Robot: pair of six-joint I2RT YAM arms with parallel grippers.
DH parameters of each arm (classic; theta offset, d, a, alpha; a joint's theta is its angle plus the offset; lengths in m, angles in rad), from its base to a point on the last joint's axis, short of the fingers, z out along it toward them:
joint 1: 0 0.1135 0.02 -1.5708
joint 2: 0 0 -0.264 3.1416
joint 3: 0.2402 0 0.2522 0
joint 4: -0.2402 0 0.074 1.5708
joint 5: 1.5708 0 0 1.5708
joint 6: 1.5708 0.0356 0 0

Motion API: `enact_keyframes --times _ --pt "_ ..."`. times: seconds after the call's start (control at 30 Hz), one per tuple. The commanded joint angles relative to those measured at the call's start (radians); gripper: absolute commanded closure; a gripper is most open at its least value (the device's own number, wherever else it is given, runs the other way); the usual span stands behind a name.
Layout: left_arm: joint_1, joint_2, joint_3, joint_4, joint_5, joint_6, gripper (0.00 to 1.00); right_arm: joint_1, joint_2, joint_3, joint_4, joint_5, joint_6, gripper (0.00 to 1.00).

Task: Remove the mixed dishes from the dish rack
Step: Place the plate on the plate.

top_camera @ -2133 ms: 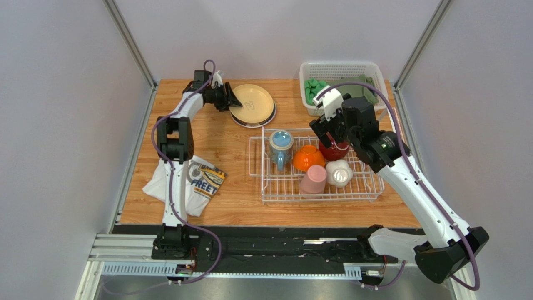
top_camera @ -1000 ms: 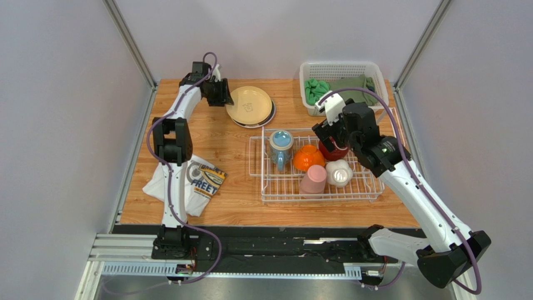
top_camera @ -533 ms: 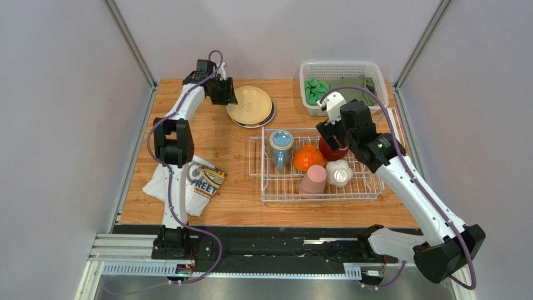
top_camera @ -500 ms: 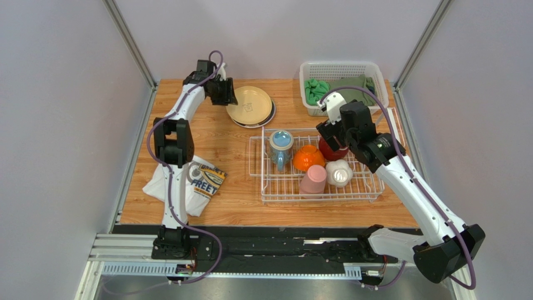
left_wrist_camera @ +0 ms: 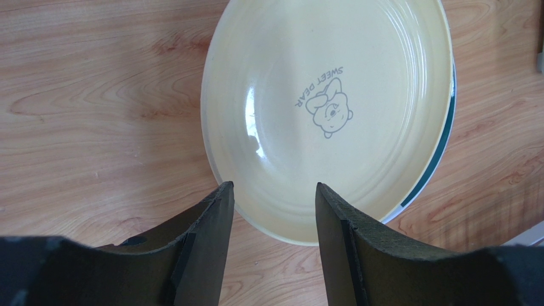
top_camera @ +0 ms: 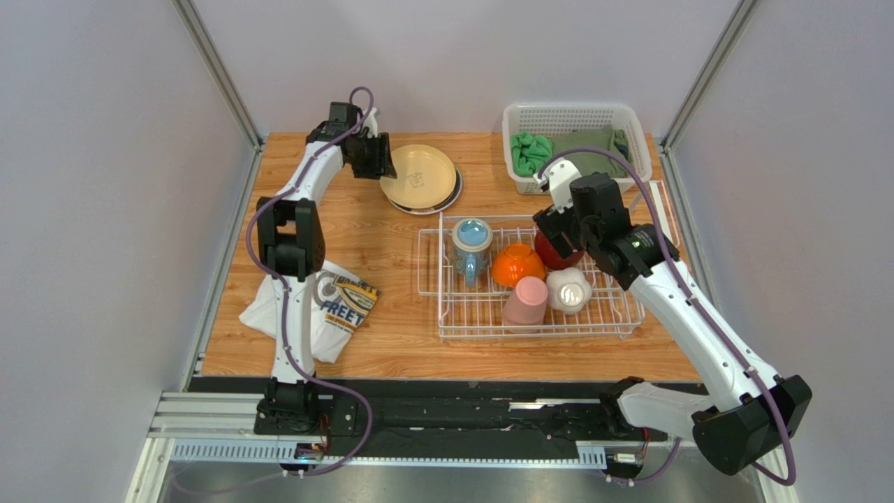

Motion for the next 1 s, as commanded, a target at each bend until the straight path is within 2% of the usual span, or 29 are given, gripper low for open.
enact_keyframes --times 0.0,0.97 --pt "-0.004 -0.071 0.006 0.014 -0.028 0.026 0.41 -0.007 -0.009 -0.002 0.012 -0.004 0.012 0.12" --pt "-0.004 0.038 0.106 0.023 -0.097 0.046 0.41 -0.036 0.000 -0.041 0.021 -0.021 0.009 0.12"
